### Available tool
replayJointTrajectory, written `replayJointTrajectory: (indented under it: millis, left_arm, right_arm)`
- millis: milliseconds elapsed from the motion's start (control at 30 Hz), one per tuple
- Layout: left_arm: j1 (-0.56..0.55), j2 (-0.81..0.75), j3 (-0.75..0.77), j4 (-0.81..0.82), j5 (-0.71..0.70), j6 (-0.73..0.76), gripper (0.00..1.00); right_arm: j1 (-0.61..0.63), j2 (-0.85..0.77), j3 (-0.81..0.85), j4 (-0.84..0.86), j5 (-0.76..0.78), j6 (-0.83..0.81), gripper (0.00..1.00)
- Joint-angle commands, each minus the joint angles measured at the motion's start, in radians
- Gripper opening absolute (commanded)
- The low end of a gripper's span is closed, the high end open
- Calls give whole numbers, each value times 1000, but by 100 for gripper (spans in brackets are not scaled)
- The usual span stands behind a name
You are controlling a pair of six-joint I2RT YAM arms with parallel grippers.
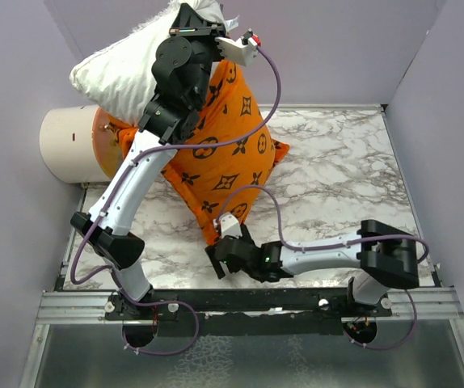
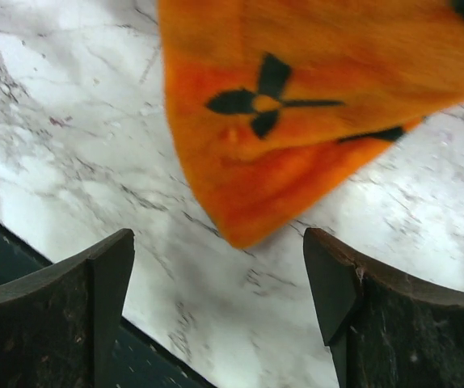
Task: Remove the pillowcase from the pillow
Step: Remove the pillow from the pillowcase.
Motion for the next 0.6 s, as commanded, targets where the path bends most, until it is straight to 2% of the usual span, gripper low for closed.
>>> replayJointTrajectory:
  millis: [0, 200, 333, 433, 567]
  left_arm:
    - [-29, -100, 71, 225, -13, 102, 0]
    - [-50, -111, 76, 222, -17, 117, 0]
    - [-51, -108, 91, 225, -7, 125, 0]
    - [-52, -99, 114, 236, 6, 140, 0]
    - [-52, -67, 191, 232, 23, 157, 0]
  right_arm:
    - [32, 126, 150, -74, 203, 37, 86]
    - [33, 250, 258, -73, 253, -46, 84]
    - [31, 335, 288, -100, 283, -47, 78]
    - [19, 382, 285, -128, 308, -19, 67]
    - [-16, 366, 224, -143, 341, 52, 38]
